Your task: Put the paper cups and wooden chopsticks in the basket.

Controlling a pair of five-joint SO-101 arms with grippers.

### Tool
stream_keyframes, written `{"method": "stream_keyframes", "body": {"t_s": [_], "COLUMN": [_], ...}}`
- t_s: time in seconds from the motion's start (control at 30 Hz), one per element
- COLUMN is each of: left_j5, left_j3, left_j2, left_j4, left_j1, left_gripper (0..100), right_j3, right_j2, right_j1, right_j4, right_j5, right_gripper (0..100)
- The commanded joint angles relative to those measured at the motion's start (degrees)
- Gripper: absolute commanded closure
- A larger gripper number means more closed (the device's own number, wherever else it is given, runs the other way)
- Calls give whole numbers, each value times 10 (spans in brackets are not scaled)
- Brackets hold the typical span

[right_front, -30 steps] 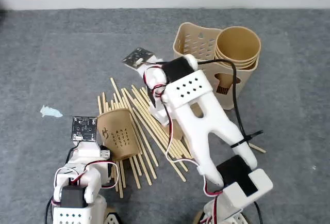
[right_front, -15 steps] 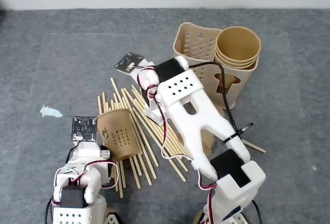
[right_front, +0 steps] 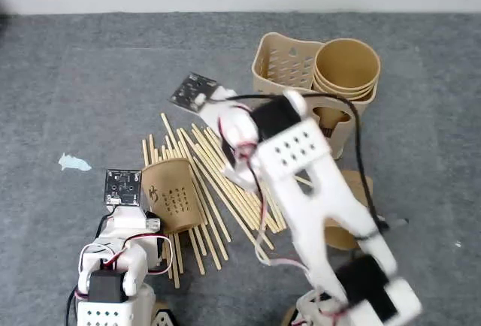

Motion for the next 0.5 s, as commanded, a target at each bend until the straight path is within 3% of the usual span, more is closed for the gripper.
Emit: {"method": "stream_keyframes", "body": {"t_s": [0.0, 0.2, 0.47], "left_j5": [4, 4, 4], "left_j3": [-5, -5, -5], "left_j2": [-10, -10, -10], "left_j4": [-3, -3, -3], "left_j1": [3, 3, 3], "left_gripper": [986, 986, 986], "right_j3": [89, 215, 353], "right_j2": [-133, -326, -530], "right_j1": [7, 77, 353], "right_j4": [22, 20, 18], "right_j5": [-6, 12, 222], "right_gripper": [844, 844, 844]}}
